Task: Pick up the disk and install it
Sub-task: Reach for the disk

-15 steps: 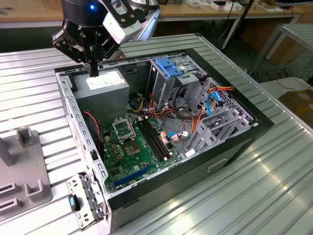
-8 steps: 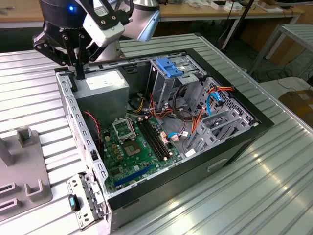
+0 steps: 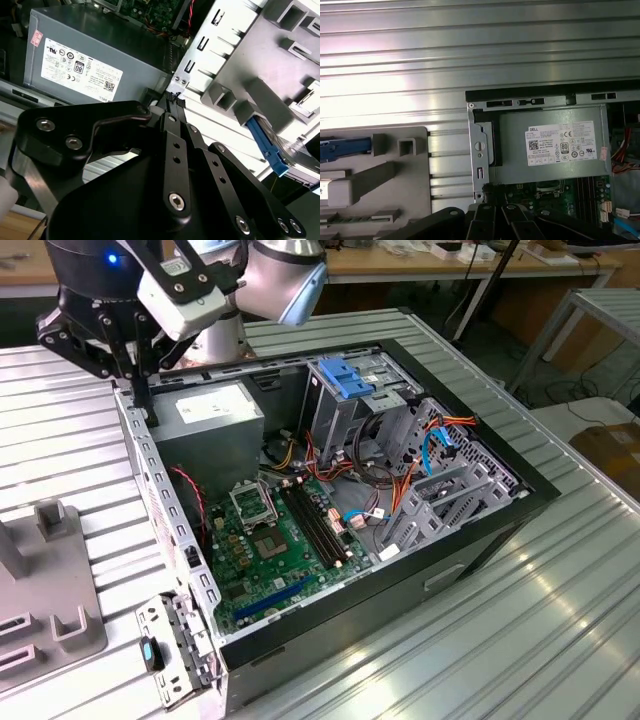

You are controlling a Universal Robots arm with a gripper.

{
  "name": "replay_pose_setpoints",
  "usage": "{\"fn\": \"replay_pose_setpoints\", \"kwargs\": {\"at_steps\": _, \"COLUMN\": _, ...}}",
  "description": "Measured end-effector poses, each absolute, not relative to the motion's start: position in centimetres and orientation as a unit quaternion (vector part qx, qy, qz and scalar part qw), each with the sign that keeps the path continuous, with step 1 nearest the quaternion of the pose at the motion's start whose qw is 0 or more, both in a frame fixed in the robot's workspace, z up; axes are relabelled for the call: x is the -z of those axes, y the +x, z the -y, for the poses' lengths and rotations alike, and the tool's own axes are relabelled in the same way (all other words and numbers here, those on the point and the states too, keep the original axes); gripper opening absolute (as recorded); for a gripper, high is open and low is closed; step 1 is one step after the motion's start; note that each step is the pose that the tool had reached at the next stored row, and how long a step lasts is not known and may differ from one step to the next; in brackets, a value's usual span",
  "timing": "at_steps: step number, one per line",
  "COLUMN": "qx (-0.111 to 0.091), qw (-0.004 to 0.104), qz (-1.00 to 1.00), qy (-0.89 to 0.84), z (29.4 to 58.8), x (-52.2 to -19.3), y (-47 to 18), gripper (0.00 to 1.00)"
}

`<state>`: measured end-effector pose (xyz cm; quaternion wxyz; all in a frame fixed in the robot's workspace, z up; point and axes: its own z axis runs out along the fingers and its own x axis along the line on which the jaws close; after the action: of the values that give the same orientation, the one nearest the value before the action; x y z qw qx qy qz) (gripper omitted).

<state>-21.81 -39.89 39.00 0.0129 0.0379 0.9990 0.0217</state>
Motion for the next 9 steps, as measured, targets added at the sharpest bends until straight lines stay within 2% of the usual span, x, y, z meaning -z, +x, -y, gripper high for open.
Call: {"fn": "replay_pose_setpoints", "kwargs": {"at_steps": 9, "qx": -0.022, "qw": 0.013, "qz": -0.999, "qy": 0.038, "z": 39.9, "x": -39.0, "y": -23.5, "gripper": 0.11}}
